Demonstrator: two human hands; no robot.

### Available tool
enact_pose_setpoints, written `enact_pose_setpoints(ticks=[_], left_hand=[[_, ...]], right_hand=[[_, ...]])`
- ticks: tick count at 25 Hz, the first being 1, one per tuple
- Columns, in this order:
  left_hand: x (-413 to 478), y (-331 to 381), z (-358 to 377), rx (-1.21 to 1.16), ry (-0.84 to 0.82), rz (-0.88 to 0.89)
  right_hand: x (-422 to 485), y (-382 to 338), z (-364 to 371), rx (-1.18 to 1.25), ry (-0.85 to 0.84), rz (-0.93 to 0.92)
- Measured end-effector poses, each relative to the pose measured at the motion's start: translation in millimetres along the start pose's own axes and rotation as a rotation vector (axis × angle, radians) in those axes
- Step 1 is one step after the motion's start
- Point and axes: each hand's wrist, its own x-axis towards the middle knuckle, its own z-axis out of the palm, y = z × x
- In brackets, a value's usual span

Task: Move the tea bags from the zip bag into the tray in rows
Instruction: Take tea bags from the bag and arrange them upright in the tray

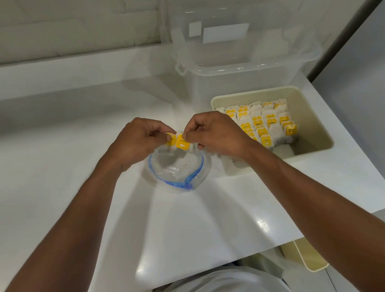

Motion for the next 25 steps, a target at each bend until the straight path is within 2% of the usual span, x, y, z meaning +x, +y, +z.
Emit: enact_pose_setpoints(ticks=[2,4,6,9,14,21,25], left_hand=[[1.3,0.5,-1.0,-0.031,0.028,-0.019],[2.0,2.9,-1.5,-0.104,0.076,-0.049],[0.1,6.5,-1.6,-0.161,0.054,-0.071],[-4.4,13.3,-0.7,-0.260,-0.039,-0.085],[0.5,21.7,-0.3,-0.238,-0.035,-0.059],[13.8,56.4,20.3,-0.209,-0.107,0.008],[30.2,81.0,41.6,-0.191,-0.096,0.027]], right_hand=[[-0.5,-2.2,-2.8,-0.024,0.005,-0.032],[-1.9,-4.4,-5.8,0.087,-0.089,-0.015],[-1.8,-5.8,-6.6,0.163,-0.166,-0.003],[3.2,-1.9,-6.2,0.066,-0.061,-0.019],[-3.0,0.7,-22.4,0.115,-0.103,-0.025],[-12.7,17.3,-64.3,0.104,-0.041,-0.010],[-14.2,33.7,-97.2,0.096,-0.070,0.007]])
